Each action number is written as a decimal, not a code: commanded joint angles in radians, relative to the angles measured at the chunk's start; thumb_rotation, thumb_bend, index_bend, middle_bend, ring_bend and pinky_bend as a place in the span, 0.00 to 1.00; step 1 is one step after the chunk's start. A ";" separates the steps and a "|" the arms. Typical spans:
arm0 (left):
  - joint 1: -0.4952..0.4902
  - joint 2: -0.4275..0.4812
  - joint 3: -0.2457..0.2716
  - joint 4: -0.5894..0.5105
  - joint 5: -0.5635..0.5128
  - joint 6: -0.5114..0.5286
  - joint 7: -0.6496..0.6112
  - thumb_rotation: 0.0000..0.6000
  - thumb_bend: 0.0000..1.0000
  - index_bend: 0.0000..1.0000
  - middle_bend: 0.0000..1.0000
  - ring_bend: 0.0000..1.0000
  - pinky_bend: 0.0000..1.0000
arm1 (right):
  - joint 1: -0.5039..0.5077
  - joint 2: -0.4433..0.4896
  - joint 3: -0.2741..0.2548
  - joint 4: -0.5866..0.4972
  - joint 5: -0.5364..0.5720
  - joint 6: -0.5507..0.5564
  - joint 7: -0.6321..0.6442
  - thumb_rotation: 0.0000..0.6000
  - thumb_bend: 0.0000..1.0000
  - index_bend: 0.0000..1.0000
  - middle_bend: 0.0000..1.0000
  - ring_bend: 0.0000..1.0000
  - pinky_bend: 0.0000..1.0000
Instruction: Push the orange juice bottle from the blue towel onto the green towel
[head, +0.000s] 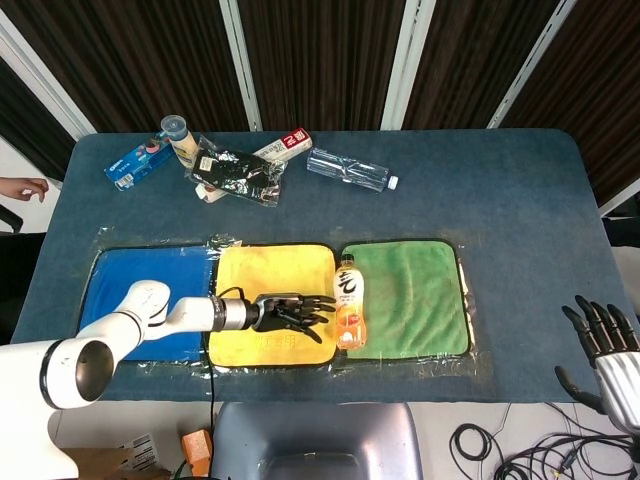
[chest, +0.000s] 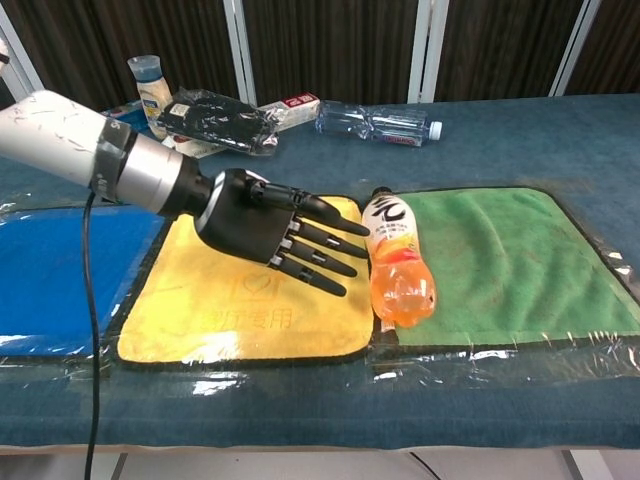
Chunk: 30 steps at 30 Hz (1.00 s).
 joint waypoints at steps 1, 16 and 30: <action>-0.012 -0.021 0.000 0.021 -0.003 -0.004 -0.017 1.00 0.52 0.00 0.00 0.04 0.31 | -0.003 0.003 -0.002 0.006 -0.005 0.006 0.011 1.00 0.26 0.00 0.00 0.00 0.00; -0.022 -0.112 -0.009 0.116 -0.042 -0.040 -0.080 1.00 0.53 0.00 0.00 0.04 0.30 | -0.017 0.016 -0.003 0.031 -0.013 0.042 0.077 1.00 0.26 0.00 0.00 0.00 0.00; -0.056 -0.188 -0.022 0.185 -0.045 -0.053 -0.129 1.00 0.53 0.00 0.00 0.04 0.30 | -0.025 0.020 -0.012 0.048 -0.032 0.058 0.107 1.00 0.26 0.00 0.00 0.00 0.00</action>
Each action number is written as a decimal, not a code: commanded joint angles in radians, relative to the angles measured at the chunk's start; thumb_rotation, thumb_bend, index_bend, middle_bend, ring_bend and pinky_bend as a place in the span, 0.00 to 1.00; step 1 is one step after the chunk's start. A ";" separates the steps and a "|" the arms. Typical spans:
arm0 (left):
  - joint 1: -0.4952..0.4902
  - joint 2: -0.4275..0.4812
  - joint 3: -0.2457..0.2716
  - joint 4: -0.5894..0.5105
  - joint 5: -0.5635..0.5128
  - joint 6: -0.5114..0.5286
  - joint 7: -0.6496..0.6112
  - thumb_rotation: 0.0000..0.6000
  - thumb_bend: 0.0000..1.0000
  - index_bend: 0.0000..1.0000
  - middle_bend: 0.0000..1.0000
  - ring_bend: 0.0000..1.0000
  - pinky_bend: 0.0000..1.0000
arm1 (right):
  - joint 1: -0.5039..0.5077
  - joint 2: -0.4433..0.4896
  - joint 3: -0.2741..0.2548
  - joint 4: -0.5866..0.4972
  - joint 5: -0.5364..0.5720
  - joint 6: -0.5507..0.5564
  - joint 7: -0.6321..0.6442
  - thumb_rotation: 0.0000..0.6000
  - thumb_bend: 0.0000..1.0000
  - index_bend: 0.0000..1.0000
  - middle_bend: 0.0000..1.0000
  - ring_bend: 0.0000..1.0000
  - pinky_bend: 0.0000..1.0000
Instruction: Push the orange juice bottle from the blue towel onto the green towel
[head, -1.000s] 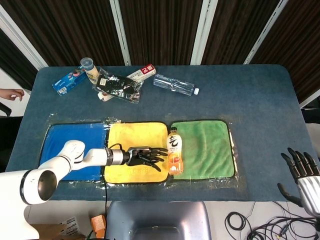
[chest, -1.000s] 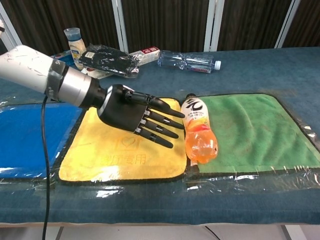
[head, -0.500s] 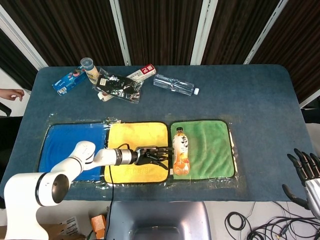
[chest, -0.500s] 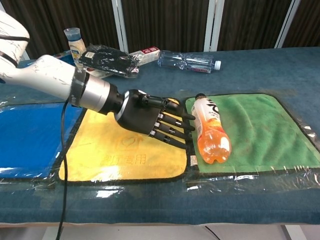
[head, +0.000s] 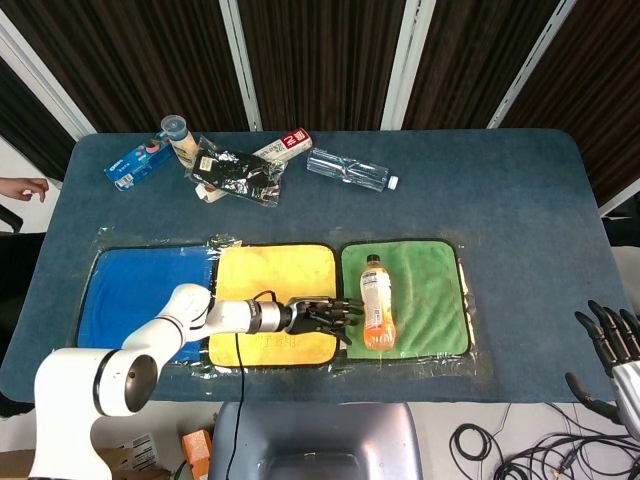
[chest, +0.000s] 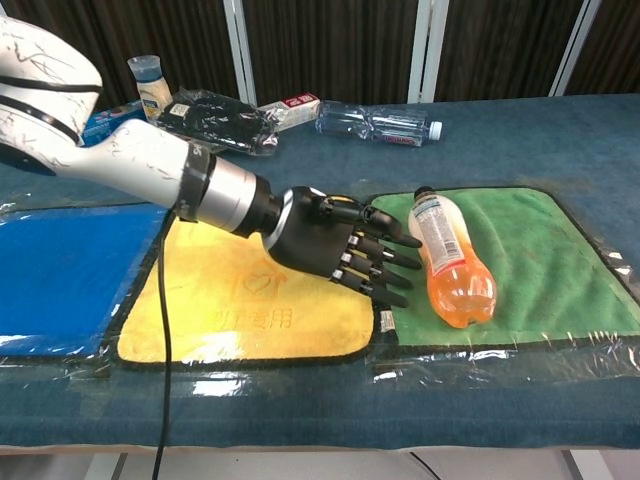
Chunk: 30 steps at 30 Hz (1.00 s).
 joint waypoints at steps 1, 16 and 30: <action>-0.003 -0.014 -0.009 0.015 -0.009 -0.005 -0.009 1.00 0.53 0.00 0.00 0.04 0.30 | 0.000 0.002 -0.001 0.004 0.003 -0.002 0.010 1.00 0.26 0.00 0.00 0.00 0.00; -0.011 -0.104 -0.059 0.099 -0.035 0.000 -0.047 1.00 0.53 0.00 0.01 0.04 0.29 | -0.008 0.005 -0.014 0.025 -0.004 0.002 0.046 1.00 0.26 0.00 0.00 0.00 0.00; -0.003 -0.100 -0.103 0.081 -0.059 -0.012 0.108 1.00 0.53 0.00 0.01 0.04 0.25 | -0.010 0.004 -0.014 0.028 -0.007 0.006 0.048 1.00 0.26 0.00 0.00 0.00 0.00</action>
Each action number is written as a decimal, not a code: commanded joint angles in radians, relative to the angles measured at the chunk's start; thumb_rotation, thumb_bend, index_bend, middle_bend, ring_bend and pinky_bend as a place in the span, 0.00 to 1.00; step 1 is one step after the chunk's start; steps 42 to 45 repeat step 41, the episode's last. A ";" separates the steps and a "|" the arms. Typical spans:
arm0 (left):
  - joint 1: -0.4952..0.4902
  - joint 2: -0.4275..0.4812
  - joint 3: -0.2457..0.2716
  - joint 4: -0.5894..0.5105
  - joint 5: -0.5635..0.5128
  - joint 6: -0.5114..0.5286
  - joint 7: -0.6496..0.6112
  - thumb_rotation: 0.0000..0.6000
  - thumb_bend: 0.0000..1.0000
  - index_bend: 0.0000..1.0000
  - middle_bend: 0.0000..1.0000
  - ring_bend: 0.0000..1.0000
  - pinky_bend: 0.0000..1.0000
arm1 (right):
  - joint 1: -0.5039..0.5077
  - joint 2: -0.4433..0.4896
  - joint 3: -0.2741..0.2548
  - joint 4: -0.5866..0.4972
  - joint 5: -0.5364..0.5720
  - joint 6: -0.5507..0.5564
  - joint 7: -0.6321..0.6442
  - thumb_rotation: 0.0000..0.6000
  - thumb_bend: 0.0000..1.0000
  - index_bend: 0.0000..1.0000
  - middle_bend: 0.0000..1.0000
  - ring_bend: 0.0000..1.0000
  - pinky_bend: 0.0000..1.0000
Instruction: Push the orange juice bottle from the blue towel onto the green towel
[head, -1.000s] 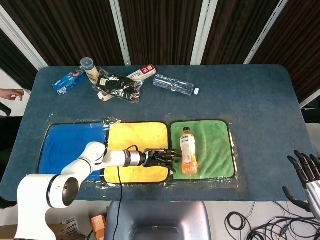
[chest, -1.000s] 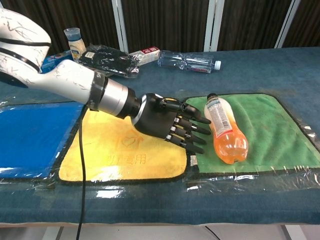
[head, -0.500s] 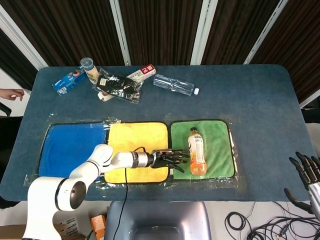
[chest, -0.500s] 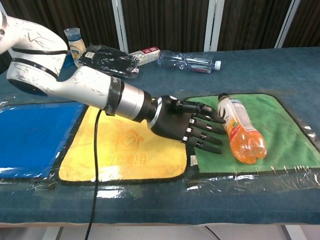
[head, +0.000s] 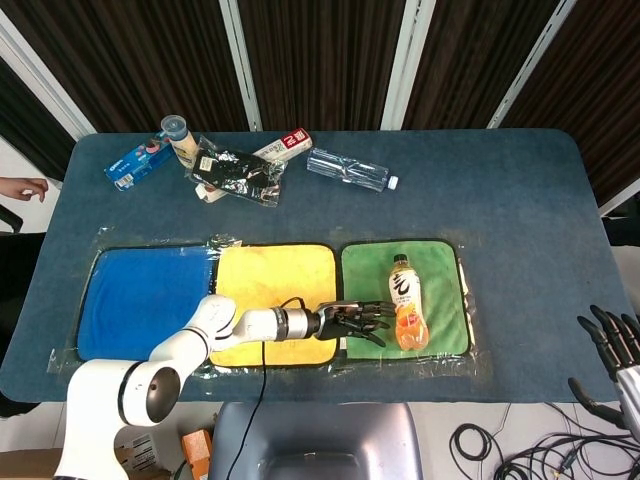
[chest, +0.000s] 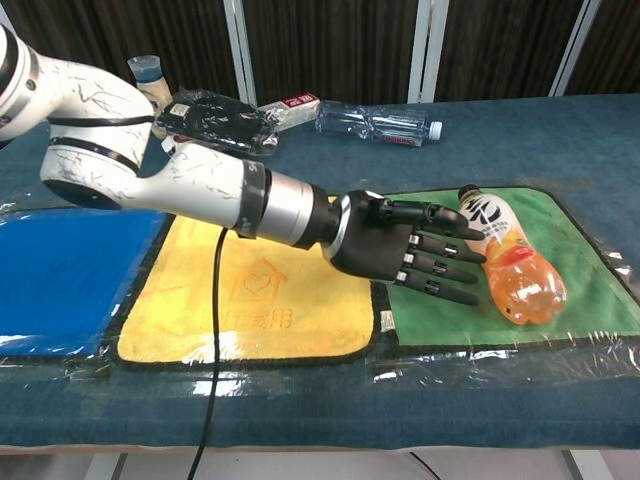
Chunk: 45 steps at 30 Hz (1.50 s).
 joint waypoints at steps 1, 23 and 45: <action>0.001 0.030 -0.006 -0.029 -0.005 -0.020 0.094 1.00 0.53 0.00 0.01 0.04 0.24 | -0.002 -0.001 0.000 0.002 0.000 0.004 0.001 1.00 0.26 0.00 0.00 0.00 0.00; 0.631 0.800 -0.005 -0.994 -0.604 0.385 2.470 1.00 0.31 0.00 0.00 0.00 0.16 | 0.025 -0.021 0.026 -0.049 0.055 -0.070 -0.108 1.00 0.26 0.00 0.00 0.00 0.00; 1.168 0.640 -0.043 -0.875 -0.430 0.850 2.835 1.00 0.24 0.00 0.00 0.00 0.11 | 0.041 -0.058 0.049 -0.103 0.098 -0.110 -0.241 1.00 0.26 0.00 0.00 0.00 0.00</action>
